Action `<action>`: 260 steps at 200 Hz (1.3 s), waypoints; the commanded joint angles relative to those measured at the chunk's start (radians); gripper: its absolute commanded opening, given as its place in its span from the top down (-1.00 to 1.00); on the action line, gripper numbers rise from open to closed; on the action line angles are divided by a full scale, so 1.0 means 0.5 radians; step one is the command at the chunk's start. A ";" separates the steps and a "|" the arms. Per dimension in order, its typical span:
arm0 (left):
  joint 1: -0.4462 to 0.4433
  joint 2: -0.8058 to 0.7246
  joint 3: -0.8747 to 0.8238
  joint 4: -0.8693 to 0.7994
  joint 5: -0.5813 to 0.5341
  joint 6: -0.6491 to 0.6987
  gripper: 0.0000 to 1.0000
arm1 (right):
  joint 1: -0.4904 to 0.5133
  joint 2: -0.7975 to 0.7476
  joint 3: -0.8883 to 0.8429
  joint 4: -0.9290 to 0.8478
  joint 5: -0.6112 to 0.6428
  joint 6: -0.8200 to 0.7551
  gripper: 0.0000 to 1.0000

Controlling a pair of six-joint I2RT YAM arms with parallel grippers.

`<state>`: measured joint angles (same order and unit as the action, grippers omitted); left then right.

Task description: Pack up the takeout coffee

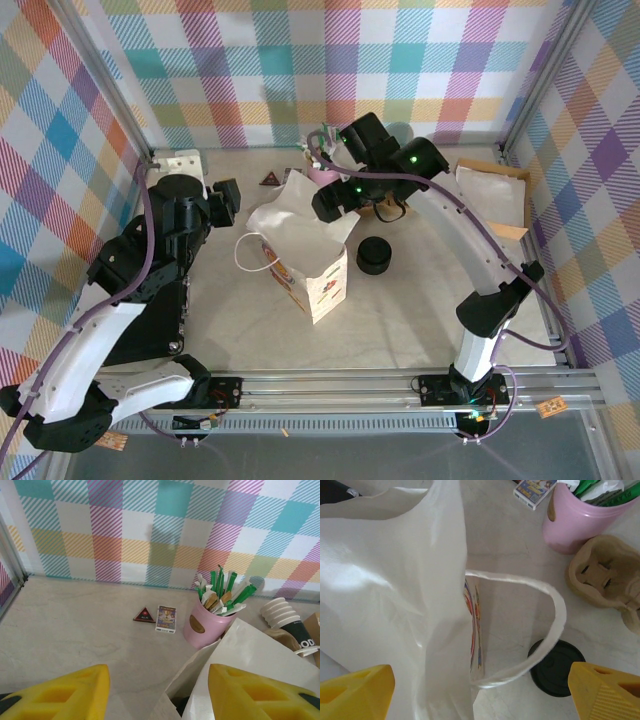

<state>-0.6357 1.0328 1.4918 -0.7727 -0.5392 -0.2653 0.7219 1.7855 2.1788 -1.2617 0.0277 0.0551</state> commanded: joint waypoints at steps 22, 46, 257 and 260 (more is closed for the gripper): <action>0.021 -0.053 -0.052 -0.001 0.057 -0.009 -0.09 | -0.056 -0.003 -0.026 -0.063 -0.122 0.095 -0.73; 0.020 -0.073 -0.080 0.008 0.066 -0.022 -0.09 | -0.078 -0.009 -0.044 -0.045 -0.208 0.079 -0.47; 0.021 -0.049 -0.081 0.018 0.086 -0.071 -0.07 | 0.372 0.272 0.373 -0.552 -0.049 -0.540 0.81; 0.020 -0.048 -0.081 0.018 0.088 -0.072 -0.07 | 0.376 0.282 0.388 -0.553 -0.031 -0.540 0.81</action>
<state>-0.6357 0.9985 1.4452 -0.7795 -0.5056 -0.2924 0.8944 1.8774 2.3062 -1.4399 -0.0914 -0.1478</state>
